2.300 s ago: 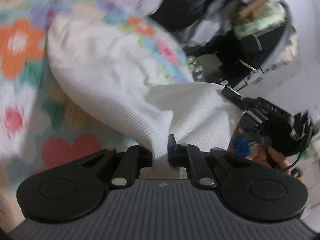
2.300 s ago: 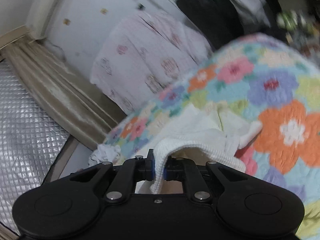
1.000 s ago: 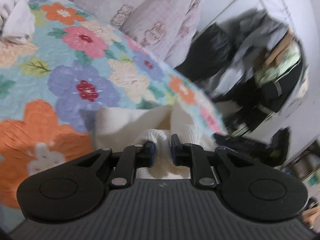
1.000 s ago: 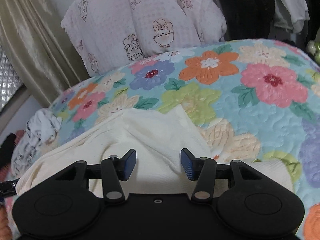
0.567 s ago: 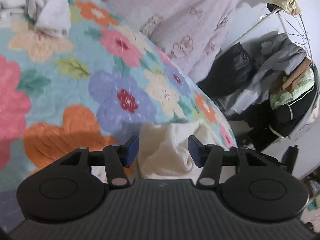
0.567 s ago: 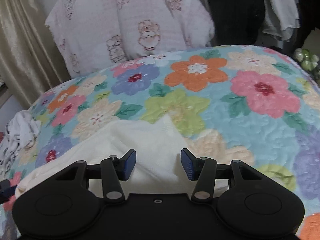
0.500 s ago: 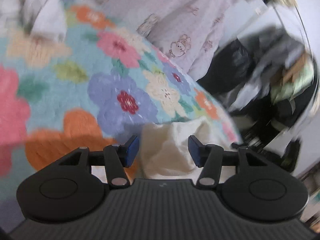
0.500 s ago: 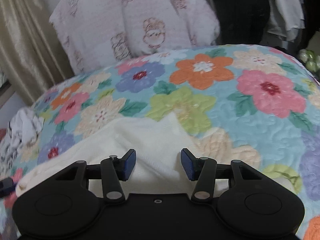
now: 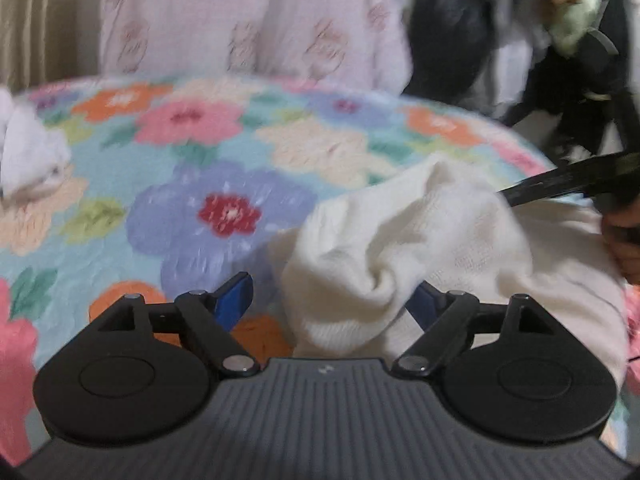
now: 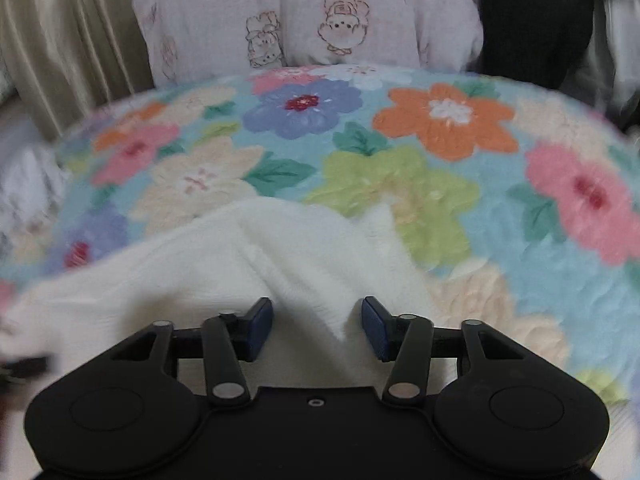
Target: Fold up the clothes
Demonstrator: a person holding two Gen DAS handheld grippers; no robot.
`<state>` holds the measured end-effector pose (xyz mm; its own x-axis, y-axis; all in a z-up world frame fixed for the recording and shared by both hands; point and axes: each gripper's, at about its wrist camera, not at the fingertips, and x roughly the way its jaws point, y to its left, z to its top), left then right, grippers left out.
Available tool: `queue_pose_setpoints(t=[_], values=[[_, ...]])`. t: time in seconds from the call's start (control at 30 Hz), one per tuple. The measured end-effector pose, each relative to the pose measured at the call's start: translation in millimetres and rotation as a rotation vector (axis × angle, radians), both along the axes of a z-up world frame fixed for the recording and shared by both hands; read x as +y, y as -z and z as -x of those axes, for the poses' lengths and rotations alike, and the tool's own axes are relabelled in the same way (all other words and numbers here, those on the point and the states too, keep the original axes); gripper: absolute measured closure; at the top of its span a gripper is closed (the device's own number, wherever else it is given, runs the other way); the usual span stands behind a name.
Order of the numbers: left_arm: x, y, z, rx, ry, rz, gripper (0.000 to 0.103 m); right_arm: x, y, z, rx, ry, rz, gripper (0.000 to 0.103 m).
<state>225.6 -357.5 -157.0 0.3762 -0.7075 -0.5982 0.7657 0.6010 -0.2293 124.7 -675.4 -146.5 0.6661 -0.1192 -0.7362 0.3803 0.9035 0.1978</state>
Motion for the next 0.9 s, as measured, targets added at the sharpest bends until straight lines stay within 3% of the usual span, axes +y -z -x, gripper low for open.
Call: queue_pose_setpoints(t=[0.03,0.07,0.13,0.27,0.37,0.43,0.57,0.63,0.7,0.77,0.9], values=[[1.8,-1.4,-1.9,0.046,0.002,0.032,0.061,0.0,-1.0,2.8,0.002,-0.014,0.007,0.096],[3.5,-3.3,-3.5,0.082,0.002,0.059,0.08,0.3,-1.9,5.5,0.006,-0.029,0.018,0.101],[6.9,-11.0,-4.4,0.107,-0.009,0.084,0.086,-0.4,-12.3,15.6,-0.065,0.003,0.028,0.101],[16.1,-24.2,-14.0,0.205,-0.058,0.156,0.086,-9.8,-44.2,37.0,-0.224,0.082,0.027,0.101],[16.7,-7.2,-34.8,0.335,-0.134,0.163,0.085,-14.3,-33.8,32.4,-0.191,0.088,0.021,0.101],[13.3,12.1,-42.0,0.379,-0.175,0.14,0.082,-18.3,-17.0,24.9,-0.151,0.099,-0.011,0.101],[12.2,23.9,-39.7,0.363,-0.161,0.135,0.076,-50.8,25.4,23.5,-0.127,0.211,-0.314,0.1],[19.4,17.7,-46.5,0.384,-0.182,0.145,0.064,-49.5,18.7,29.4,-0.139,0.218,-0.299,0.098],[29.0,10.0,-53.6,0.401,-0.216,0.163,0.064,-47.7,11.3,35.3,-0.151,0.224,-0.28,0.088],[38.3,-3.1,-53.4,0.372,-0.236,0.206,0.066,-39.1,-2.2,41.6,-0.168,0.229,-0.167,0.086],[44.8,-31.5,-43.5,0.279,-0.199,0.29,0.067,-25.0,-21.3,45.8,-0.243,0.106,-0.158,0.072]])
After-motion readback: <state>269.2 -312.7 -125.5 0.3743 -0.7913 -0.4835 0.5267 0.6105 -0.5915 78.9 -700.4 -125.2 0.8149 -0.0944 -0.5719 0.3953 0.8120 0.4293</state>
